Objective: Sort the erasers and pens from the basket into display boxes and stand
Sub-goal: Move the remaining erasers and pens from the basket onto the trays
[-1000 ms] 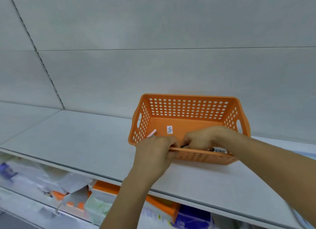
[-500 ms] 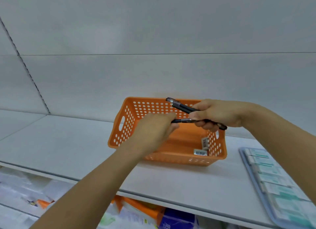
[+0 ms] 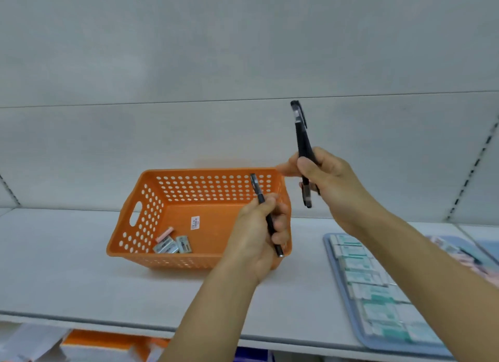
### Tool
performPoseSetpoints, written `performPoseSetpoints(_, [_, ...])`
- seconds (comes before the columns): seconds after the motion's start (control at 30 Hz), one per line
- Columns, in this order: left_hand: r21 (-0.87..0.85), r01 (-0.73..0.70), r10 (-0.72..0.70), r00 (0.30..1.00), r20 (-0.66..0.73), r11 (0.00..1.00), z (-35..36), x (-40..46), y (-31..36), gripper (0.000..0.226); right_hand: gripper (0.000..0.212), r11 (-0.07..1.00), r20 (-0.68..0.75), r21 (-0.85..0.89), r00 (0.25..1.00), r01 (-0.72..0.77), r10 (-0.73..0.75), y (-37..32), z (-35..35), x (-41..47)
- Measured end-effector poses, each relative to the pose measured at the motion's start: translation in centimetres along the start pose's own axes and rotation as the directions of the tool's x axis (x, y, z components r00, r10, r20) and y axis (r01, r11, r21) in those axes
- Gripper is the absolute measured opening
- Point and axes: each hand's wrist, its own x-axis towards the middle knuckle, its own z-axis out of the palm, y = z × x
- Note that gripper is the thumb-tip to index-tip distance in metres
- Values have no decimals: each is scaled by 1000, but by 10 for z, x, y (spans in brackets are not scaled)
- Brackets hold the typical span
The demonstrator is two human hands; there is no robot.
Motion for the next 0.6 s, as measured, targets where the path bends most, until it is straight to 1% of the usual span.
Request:
performPoseSetpoints(0.07, [-70,102,-99,994,49,992,12,0,-10,24,16,993,17,-64,995,96,-95,0,-6,-5])
performPoseSetpoints(0.13, [-85,183,-172,977,124,979,25,3,-14,42,20,992,95,-60,990,113,-107,-1,-10,-11])
performPoseSetpoints(0.17, [-94,209,-193,969,153,973,31,6,-15,45,22,991,146,-64,983,119,-108,1,-11,-14])
performPoseSetpoints(0.2, [-104,229,-211,964,165,968,36,8,-15,43,25,987,185,-83,976,135,-118,3,-14,-17])
performPoseSetpoints(0.27, [-137,275,-253,954,161,952,42,13,-17,33,33,962,240,-178,957,207,-162,7,-24,-20])
performPoseSetpoints(0.33, [-201,314,-284,944,166,928,46,17,-19,29,35,895,301,-322,930,309,-213,12,-36,-24])
performPoseSetpoints(0.37, [-222,312,-281,946,162,924,47,19,-20,30,39,860,312,-372,920,350,-239,15,-41,-26])
performPoseSetpoints(0.4, [-225,287,-262,956,135,931,49,22,-19,31,42,849,290,-379,918,368,-269,19,-46,-29])
performPoseSetpoints(0.43, [-219,239,-226,970,86,946,50,26,-18,31,39,869,221,-352,933,347,-283,20,-49,-34])
performPoseSetpoints(0.5, [-185,110,-117,993,-26,976,54,36,-15,27,23,933,0,-250,963,260,-268,20,-54,-40])
performPoseSetpoints(0.53, [-142,57,-66,996,-60,988,56,40,-16,25,19,947,-99,-222,961,231,-258,20,-57,-40])
performPoseSetpoints(0.57, [-79,21,-26,997,-70,997,60,42,-17,23,16,953,-164,-222,955,208,-247,20,-60,-41])
performPoseSetpoints(0.6, [-12,-1,0,998,-60,1000,63,43,-20,20,17,958,-194,-228,956,174,-220,21,-64,-41])
